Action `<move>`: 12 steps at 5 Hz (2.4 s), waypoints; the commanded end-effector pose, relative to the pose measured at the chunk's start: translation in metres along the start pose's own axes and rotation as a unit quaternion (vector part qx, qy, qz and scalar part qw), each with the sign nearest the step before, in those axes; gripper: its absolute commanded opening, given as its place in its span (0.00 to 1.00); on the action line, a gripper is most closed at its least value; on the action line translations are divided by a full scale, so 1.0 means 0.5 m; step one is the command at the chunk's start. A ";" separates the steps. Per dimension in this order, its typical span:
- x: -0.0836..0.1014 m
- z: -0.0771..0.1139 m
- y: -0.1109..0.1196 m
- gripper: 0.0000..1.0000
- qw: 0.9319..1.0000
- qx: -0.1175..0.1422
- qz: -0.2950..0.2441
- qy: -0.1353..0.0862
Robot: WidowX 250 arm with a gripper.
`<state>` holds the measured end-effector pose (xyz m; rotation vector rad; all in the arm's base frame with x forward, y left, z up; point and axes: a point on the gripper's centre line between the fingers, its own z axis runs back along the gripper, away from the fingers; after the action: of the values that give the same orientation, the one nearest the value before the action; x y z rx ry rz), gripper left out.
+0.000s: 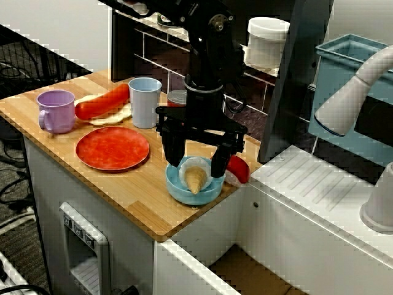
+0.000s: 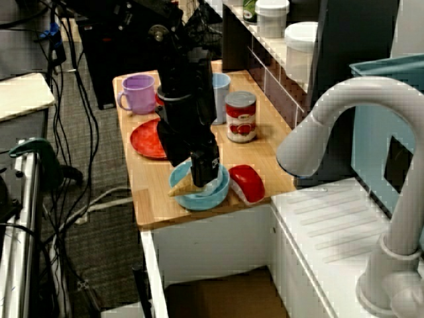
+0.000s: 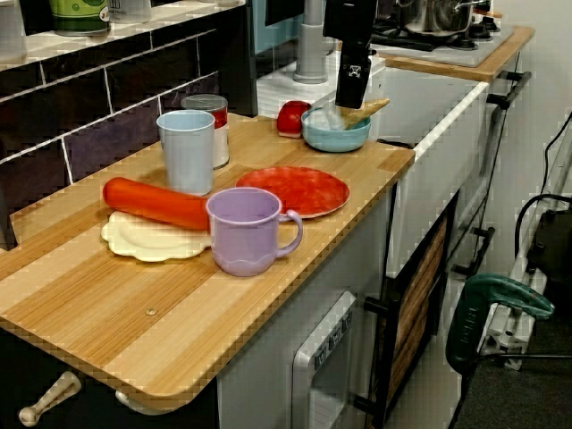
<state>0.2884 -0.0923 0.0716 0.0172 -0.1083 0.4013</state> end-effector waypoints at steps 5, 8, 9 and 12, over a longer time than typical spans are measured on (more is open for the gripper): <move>-0.022 0.014 0.008 1.00 0.999 -0.002 -0.009 0.031; 0.009 -0.016 0.010 1.00 0.999 -0.011 0.041 0.026; 0.024 -0.036 0.002 1.00 0.999 -0.004 0.050 0.018; 0.027 -0.047 -0.014 0.00 0.999 0.000 0.048 0.024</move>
<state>0.3031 -0.0904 0.0465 0.0105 -0.0473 0.5071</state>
